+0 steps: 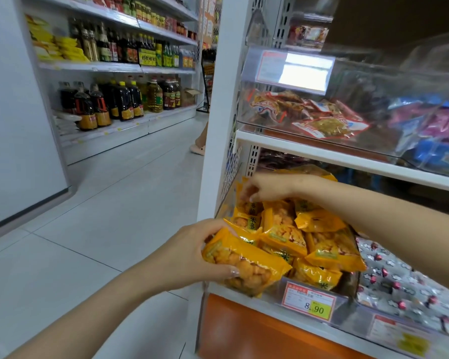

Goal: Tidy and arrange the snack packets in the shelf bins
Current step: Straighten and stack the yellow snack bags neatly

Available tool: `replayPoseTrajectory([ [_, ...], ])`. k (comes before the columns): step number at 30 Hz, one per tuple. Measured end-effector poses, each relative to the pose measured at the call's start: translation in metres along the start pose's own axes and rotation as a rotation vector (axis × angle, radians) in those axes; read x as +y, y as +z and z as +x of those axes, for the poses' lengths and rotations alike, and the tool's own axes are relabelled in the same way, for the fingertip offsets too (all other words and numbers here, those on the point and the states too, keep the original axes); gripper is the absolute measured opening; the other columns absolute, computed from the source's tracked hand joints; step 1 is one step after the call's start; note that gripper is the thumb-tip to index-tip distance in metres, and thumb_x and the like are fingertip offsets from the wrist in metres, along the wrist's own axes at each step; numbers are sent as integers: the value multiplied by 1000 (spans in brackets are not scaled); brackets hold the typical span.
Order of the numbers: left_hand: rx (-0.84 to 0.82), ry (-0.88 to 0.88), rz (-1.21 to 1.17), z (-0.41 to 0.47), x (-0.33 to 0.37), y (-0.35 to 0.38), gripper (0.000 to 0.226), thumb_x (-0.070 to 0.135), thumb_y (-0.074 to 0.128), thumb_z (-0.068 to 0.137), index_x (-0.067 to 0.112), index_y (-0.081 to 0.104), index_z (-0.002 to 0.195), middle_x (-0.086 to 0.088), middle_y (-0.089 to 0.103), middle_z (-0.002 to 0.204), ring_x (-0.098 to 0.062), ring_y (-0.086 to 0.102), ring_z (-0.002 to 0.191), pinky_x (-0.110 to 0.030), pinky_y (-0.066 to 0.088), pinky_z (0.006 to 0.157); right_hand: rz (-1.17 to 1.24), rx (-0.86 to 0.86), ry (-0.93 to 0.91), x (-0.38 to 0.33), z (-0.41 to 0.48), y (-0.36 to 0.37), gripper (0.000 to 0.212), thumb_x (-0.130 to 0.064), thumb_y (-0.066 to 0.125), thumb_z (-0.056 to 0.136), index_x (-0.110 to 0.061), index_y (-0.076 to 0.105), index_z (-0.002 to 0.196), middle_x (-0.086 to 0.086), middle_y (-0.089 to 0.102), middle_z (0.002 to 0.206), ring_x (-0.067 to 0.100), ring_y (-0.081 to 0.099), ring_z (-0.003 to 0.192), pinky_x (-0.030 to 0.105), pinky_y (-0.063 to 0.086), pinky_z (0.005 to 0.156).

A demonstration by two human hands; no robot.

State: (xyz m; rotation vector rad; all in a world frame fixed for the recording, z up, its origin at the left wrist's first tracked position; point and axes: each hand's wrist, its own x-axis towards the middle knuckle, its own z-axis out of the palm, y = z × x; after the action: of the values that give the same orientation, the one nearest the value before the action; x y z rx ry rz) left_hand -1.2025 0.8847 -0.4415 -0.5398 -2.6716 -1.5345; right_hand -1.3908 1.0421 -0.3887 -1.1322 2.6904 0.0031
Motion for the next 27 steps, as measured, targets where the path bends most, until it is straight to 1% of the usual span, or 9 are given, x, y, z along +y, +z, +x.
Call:
replayPoseTrajectory([
  [3,-5,-19,2,-2,3,4,35,28,80,72,35,59,100,20,61,99,2,60,95,-26,55,79,-86,-179,100,-1,14,15,41,-14,63,88,-6,56,128,9,59,126,23,55,113,23,40,86],
  [7,-51,-38,13,-8,5,11,38,29,80,72,32,59,103,13,60,103,-1,60,94,-31,56,79,-141,-327,191,-6,32,20,50,-20,72,80,-4,57,125,9,59,125,27,54,115,28,41,86],
  [12,-89,-5,64,-12,5,17,38,30,78,73,34,57,104,12,57,106,-3,57,97,-30,56,77,-164,-466,256,-12,41,31,47,-16,72,79,-2,59,122,12,62,122,27,59,110,32,47,89],
  [15,-105,3,95,-13,3,17,38,34,78,72,34,57,105,12,57,106,-3,56,97,-33,55,78,-125,-470,265,-13,40,31,50,-17,73,78,-2,58,123,10,61,124,27,58,111,33,48,93],
  [19,-106,-4,101,-13,-1,14,36,33,78,73,35,57,103,12,58,104,-5,57,97,-35,55,79,-44,-440,285,-14,36,24,62,-21,77,75,-3,52,129,11,55,130,27,52,118,28,43,91],
  [22,-100,-10,110,-13,-2,11,36,31,78,74,33,57,103,12,58,106,-3,56,97,-33,54,80,-2,-401,287,-14,35,23,70,-25,78,74,-4,48,134,10,51,135,28,48,123,33,41,101],
  [23,-99,-14,112,-13,-3,10,37,30,78,74,33,57,104,12,58,106,-3,56,97,-31,54,81,-4,-386,276,-13,34,23,70,-25,78,74,-3,48,133,10,51,134,28,49,122,34,41,102],
  [25,-99,-21,115,-13,-4,7,37,30,78,74,34,57,104,14,58,105,0,55,96,-26,54,80,-9,-342,243,-11,33,19,62,-24,80,71,-4,55,125,7,58,125,25,54,114,32,46,94],
  [27,-99,-24,107,-14,-6,5,36,30,78,73,35,57,102,15,58,104,1,55,95,-24,54,78,-32,-263,212,-7,32,15,47,-25,81,70,-6,60,108,5,60,104,20,55,96,26,46,72],
])
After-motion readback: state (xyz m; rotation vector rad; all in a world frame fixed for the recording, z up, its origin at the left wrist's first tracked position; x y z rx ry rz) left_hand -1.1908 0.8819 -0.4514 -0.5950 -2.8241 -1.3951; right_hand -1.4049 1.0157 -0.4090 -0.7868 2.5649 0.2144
